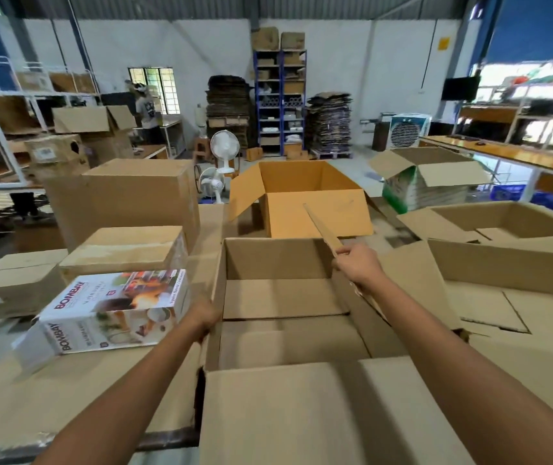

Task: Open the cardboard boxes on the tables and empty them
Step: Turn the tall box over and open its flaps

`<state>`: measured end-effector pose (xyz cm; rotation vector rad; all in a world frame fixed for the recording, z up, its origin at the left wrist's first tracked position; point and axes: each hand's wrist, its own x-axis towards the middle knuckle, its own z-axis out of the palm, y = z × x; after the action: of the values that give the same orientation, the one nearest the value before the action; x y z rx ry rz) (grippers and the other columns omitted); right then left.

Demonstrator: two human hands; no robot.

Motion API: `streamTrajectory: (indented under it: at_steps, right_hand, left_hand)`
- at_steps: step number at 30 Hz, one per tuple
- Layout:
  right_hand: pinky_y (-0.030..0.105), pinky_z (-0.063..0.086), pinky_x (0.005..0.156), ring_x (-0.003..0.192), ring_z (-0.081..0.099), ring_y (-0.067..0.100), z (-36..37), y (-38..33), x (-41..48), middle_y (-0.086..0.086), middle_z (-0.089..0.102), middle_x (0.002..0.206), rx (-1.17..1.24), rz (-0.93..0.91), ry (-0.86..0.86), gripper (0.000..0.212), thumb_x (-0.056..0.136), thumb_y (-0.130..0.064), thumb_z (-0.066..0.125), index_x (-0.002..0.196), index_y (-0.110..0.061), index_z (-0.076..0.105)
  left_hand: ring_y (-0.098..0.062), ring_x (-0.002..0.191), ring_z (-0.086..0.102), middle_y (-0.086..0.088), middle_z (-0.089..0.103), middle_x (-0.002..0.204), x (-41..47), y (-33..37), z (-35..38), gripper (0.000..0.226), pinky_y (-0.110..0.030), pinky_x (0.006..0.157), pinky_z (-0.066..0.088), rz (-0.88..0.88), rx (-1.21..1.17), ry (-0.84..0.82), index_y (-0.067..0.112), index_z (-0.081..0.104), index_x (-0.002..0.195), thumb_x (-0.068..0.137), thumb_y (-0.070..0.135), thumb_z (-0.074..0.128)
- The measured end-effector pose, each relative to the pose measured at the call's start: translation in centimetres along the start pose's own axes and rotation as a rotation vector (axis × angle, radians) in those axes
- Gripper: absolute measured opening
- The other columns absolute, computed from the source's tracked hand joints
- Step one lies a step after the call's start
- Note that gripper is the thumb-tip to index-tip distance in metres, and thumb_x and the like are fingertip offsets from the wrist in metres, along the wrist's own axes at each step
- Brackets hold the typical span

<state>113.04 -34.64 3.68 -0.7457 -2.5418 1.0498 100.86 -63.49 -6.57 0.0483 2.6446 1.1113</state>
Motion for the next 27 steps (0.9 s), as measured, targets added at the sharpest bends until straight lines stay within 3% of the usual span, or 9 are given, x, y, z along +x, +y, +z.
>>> streamTrajectory:
  at_steps: [4,8,11,14,16,19,23,25,27]
  right_hand:
    - [0.041,0.06,0.073,0.083,0.066,0.03,-4.6,-0.8,2.2,0.012,0.067,0.091,-0.283,0.031,0.054,0.014,0.09,-0.012,0.057,0.097,-0.008,0.068]
    - [0.04,0.051,0.074,0.09,0.062,0.032,-8.2,0.4,2.6,0.014,0.065,0.105,-0.628,0.015,0.208,0.015,0.093,-0.005,0.047,0.101,-0.01,0.059]
    - [0.038,0.043,0.072,0.101,0.063,0.036,-9.1,3.1,2.5,0.016,0.064,0.111,-0.743,-0.028,0.269,0.024,0.095,-0.004,0.044,0.114,-0.007,0.059]
    - [0.045,0.048,0.082,0.105,0.059,0.038,-8.9,6.4,1.8,0.017,0.06,0.114,-0.765,-0.044,0.258,0.025,0.093,-0.011,0.044,0.116,-0.009,0.054]
    - [0.051,0.046,0.091,0.112,0.052,0.039,-9.0,8.3,1.5,0.019,0.055,0.121,-0.82,-0.032,0.227,0.03,0.092,-0.016,0.045,0.12,-0.009,0.054]
    - [0.053,0.042,0.095,0.116,0.046,0.038,-9.1,10.6,1.3,0.017,0.049,0.127,-0.821,-0.003,0.141,0.034,0.093,-0.023,0.046,0.122,-0.012,0.059]
    - [0.051,0.042,0.098,0.119,0.045,0.038,-9.2,13.7,1.6,0.015,0.047,0.133,-0.714,0.057,0.077,0.04,0.093,-0.028,0.051,0.13,-0.016,0.058]
    - [0.049,0.042,0.1,0.122,0.045,0.04,-9.4,14.7,1.9,0.016,0.047,0.137,-0.618,0.086,0.07,0.042,0.092,-0.03,0.053,0.131,-0.017,0.059]
    - [0.047,0.043,0.101,0.124,0.045,0.041,-9.5,15.6,2.3,0.017,0.047,0.139,-0.517,0.122,0.046,0.044,0.092,-0.035,0.054,0.131,-0.017,0.06]
  left_hand:
    - [-0.041,0.099,0.064,-0.026,0.065,0.107,2.0,-1.1,-0.4,0.018,-0.045,0.081,0.054,0.04,0.013,0.11,0.002,0.061,0.105,0.089,0.011,0.061]
    - [-0.042,0.102,0.061,-0.024,0.063,0.109,1.5,-0.2,-0.4,0.031,-0.044,0.083,0.051,0.228,0.436,0.309,0.001,0.059,0.11,0.084,0.016,0.063]
    - [-0.044,0.103,0.058,-0.024,0.062,0.107,0.4,3.7,1.3,0.034,-0.046,0.089,0.049,0.478,0.369,0.372,0.0,0.061,0.111,0.083,0.019,0.06]
    - [-0.032,0.111,0.059,-0.011,0.063,0.115,-1.5,8.7,4.4,0.034,-0.037,0.093,0.046,0.486,0.109,0.218,0.008,0.062,0.122,0.091,0.02,0.063]
    - [-0.027,0.106,0.06,-0.001,0.062,0.105,-2.7,11.4,6.8,0.021,-0.035,0.088,0.047,0.378,-0.143,0.024,0.015,0.063,0.113,0.093,0.019,0.063]
    - [-0.023,0.08,0.056,-0.004,0.057,0.088,-4.1,13.7,10.7,0.006,-0.033,0.07,0.048,0.209,-0.46,-0.256,0.017,0.061,0.09,0.094,0.014,0.057]
    - [-0.018,0.059,0.045,-0.007,0.052,0.076,-5.6,15.8,15.7,0.01,-0.028,0.059,0.045,-0.007,-0.566,-0.434,0.014,0.054,0.09,0.098,0.017,0.049]
    - [-0.017,0.055,0.035,-0.004,0.043,0.074,-5.9,16.8,17.9,0.011,-0.025,0.056,0.033,-0.081,-0.608,-0.488,0.016,0.054,0.099,0.1,0.022,0.045]
    - [-0.025,0.073,0.057,-0.007,0.053,0.097,-6.1,17.8,20.1,0.032,-0.031,0.068,0.042,-0.14,-0.587,-0.547,0.017,0.052,0.125,0.1,0.037,0.046]
